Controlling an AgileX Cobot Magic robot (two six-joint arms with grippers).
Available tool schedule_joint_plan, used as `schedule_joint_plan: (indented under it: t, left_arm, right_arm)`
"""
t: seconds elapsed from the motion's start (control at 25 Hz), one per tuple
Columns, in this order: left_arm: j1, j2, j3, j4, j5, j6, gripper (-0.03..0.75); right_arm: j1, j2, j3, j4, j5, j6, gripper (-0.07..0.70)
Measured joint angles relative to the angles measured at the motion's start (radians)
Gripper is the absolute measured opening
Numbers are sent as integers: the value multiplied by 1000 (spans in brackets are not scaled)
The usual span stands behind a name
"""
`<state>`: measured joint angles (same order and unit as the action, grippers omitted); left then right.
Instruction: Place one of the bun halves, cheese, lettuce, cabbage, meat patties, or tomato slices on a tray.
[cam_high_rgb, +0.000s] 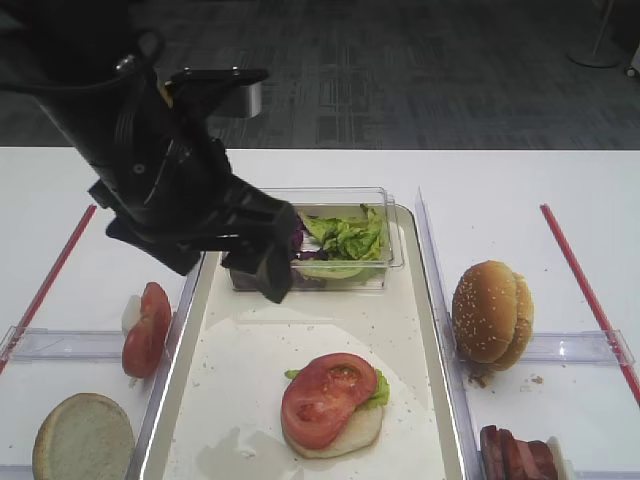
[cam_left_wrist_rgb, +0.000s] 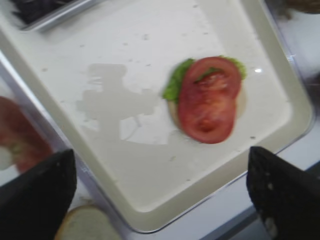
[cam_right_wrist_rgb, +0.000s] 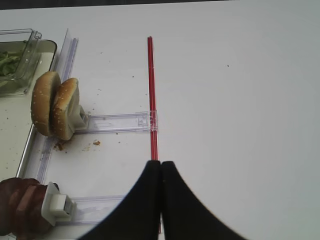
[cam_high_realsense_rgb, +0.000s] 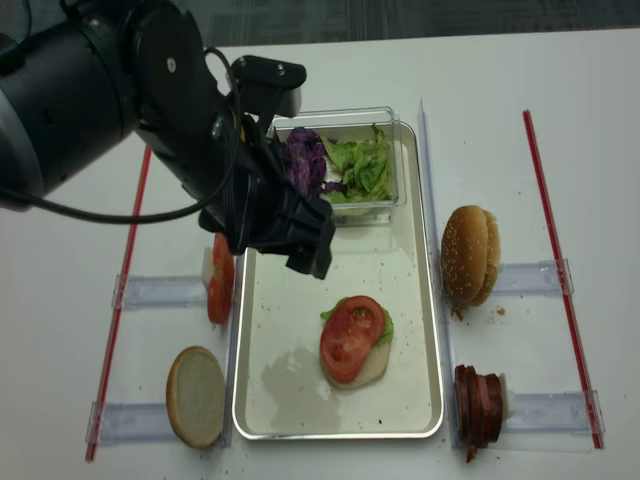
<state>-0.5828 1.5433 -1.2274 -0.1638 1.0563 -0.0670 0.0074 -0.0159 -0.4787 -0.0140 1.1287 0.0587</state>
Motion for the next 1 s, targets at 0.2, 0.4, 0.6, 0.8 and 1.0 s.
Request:
schedule_joint_plan:
  t: [0.2,0.4,0.6,0.8,1.0]
  left_arm:
    - [0,0,0,169,45,-56,634]
    - [0,0,0,208,54,-61,634]
    - [0,0,0,209,56,-61,634]
    - [17,0,0,209,56,-63,634]
    - [119,0,0,209,59,-66,634]
  right_arm:
    - [0,0,0,0,0,0,36]
    - [0,0,0,0,0,0,36]
    - [0,0,0,-2,0,0,36]
    - [0,0,0,-2,0,0,36]
    - [0,0,0,-2,0,0,36]
